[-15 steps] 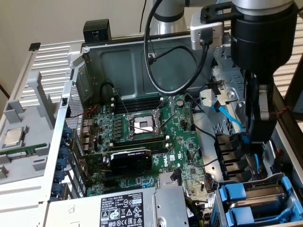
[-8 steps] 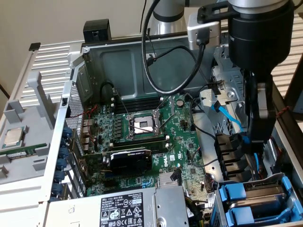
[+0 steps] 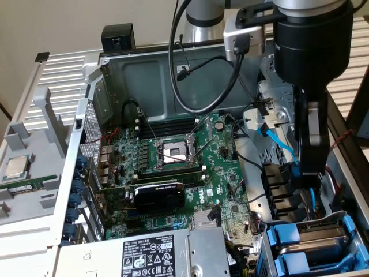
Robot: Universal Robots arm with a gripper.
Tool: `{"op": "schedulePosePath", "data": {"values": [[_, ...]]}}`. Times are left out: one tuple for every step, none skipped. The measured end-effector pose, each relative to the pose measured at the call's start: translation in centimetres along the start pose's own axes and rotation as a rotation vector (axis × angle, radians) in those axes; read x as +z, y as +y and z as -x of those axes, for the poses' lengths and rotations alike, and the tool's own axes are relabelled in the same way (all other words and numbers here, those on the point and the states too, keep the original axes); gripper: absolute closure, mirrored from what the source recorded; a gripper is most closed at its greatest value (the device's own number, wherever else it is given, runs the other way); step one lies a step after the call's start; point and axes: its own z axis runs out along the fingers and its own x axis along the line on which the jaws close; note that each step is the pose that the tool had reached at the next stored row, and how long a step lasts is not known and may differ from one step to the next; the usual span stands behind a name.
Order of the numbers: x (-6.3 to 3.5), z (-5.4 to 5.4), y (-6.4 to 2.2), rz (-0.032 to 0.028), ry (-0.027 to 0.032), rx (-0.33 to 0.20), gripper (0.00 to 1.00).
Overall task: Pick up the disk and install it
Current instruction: 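Insert the first disk wire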
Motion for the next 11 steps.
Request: {"op": "schedulePosePath", "data": {"values": [[0.0,0.0,0.0,-0.0002,0.0017,0.008,0.65],[0.0,0.0,0.0,-0.0006,0.0033,0.017,0.65],[0.0,0.0,0.0,-0.001,0.005,0.025,0.65],[0.0,0.0,0.0,-0.0017,0.007,0.035,0.65],[0.0,0.0,0.0,-0.0026,0.0092,0.044,0.65],[0.0,0.0,0.0,-0.0033,0.0115,0.053,0.65],[0.0,0.0,0.0,-0.0038,0.0141,0.061,0.65],[0.0,0.0,0.0,-0.0044,0.017,0.067,0.65],[0.0,0.0,0.0,-0.0053,0.0198,0.072,0.65],[0.0,0.0,0.0,-0.0064,0.0225,0.078,0.65],[0.0,0.0,0.0,-0.0075,0.0249,0.083,0.65]]}}
